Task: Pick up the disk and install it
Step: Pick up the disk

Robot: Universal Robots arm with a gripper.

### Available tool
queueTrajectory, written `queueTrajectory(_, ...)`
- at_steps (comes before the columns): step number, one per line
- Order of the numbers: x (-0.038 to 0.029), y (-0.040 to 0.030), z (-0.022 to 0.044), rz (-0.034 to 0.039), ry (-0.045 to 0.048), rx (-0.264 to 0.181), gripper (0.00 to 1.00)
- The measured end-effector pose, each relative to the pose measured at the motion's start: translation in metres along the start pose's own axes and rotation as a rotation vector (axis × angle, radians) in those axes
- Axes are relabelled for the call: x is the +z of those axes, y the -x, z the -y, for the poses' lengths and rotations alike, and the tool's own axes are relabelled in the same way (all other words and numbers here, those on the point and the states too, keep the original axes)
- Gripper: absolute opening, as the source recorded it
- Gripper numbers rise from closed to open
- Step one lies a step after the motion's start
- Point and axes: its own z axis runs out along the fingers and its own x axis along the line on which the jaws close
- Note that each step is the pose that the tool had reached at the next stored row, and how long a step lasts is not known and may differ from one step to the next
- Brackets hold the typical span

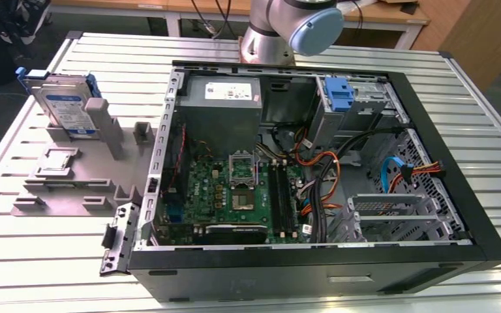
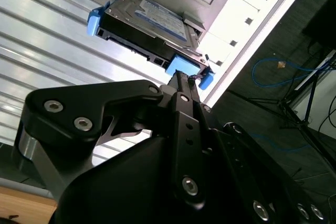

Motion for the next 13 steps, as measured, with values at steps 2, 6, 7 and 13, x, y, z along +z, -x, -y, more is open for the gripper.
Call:
queueTrajectory(2,0.0001,-0.0001,0.0000,0.0001,0.0000,0.000,0.10)
queueTrajectory(6,0.0001,-0.0002,0.0000,0.0000,0.0000,-0.001,0.10)
queueTrajectory(7,0.0001,-0.0002,0.0000,-0.0002,-0.0001,-0.004,0.10)
queueTrajectory(13,0.0003,-0.0003,0.0000,-0.0036,-0.0018,-0.093,0.10)
